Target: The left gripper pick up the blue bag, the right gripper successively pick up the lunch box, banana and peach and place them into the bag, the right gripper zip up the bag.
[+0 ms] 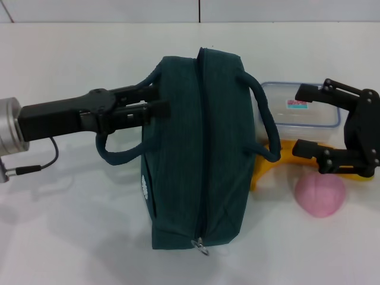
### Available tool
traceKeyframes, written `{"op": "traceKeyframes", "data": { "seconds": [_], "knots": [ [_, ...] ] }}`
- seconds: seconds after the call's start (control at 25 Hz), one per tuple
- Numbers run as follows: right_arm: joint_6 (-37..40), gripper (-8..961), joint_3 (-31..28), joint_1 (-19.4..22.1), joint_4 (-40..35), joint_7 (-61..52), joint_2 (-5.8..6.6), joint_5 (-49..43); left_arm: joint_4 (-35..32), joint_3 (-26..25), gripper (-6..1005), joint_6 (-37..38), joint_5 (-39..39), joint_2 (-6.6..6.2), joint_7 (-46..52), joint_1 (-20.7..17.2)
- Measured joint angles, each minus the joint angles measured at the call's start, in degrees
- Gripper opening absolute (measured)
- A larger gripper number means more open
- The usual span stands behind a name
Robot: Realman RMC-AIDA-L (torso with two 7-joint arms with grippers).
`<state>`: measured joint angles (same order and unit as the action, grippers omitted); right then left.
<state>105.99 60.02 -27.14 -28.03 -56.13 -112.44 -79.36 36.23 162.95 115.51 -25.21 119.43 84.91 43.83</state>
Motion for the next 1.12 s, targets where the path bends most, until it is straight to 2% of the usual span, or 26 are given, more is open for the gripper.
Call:
{"op": "traceKeyframes", "data": {
  "seconds": [0.2, 0.6, 0.96, 1.12],
  "knots": [
    [0.04, 853, 0.0, -0.09, -0.03, 0.1, -0.32, 0.0, -1.34, 0.0, 757, -1.03, 0.27, 0.23, 2.67, 0.15],
    [0.08, 853, 0.0, 0.15, -0.1, 0.14, -0.41, -0.04, -5.15, 0.0, 760, -10.92, 2.06, 0.32, 1.71, 0.4],
    [0.01, 853, 0.0, 0.7, -0.01, 0.14, -0.67, 0.04, -4.99, 0.0, 758, -12.5, 1.57, 0.04, 1.79, 0.19],
    [-0.51, 853, -1.69, 0.86, 0.49, 0.15, -1.17, 0.09, -5.05, 0.0, 757, -12.6, 0.3, -0.04, 0.05, -0.43]
  ]
}}
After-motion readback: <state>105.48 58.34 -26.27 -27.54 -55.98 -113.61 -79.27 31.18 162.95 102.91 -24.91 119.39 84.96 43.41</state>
